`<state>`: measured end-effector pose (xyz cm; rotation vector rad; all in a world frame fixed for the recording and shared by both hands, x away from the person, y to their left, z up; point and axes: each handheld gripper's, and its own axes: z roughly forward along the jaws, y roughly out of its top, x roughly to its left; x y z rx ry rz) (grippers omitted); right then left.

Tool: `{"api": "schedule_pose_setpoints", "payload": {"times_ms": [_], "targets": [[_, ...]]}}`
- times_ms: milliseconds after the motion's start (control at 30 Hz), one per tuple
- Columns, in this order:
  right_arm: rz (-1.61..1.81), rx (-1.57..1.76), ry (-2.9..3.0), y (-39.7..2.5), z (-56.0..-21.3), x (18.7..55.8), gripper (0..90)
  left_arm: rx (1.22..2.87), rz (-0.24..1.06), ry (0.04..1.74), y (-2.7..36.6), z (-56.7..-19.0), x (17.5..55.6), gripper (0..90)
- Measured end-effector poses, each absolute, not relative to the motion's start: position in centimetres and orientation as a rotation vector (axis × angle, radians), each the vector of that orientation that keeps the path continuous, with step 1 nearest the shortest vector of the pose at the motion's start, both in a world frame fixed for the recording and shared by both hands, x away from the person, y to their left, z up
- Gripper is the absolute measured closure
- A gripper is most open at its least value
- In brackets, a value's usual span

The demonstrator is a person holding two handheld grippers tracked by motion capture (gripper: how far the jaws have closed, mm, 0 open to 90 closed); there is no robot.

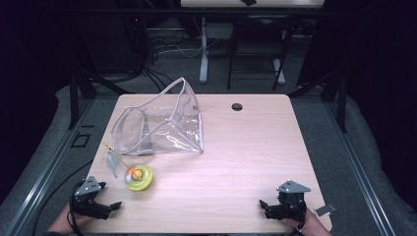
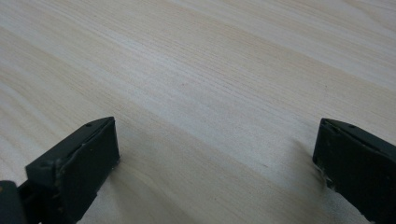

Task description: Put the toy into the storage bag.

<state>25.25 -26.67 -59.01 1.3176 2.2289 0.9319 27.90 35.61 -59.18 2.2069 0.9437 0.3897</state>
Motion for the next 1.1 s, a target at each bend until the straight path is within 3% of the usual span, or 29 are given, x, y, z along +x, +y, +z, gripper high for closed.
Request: {"api": "schedule_pose_setpoints", "payload": {"times_ms": [567,767,1100], "targets": [[0.933,1.319,2.228,-26.7,-59.0,25.2,0.0,2.24,0.37,0.954,35.4,-58.9,27.9,0.0],[0.933,1.319,2.227,-26.7,-59.0,25.2,0.0,2.352,0.3,0.998,34.4,-58.0,28.0,0.0],[0.933,1.319,2.227,-26.7,-59.0,25.2,0.0,2.371,0.218,1.063,33.6,-55.7,27.7,0.1]]}}
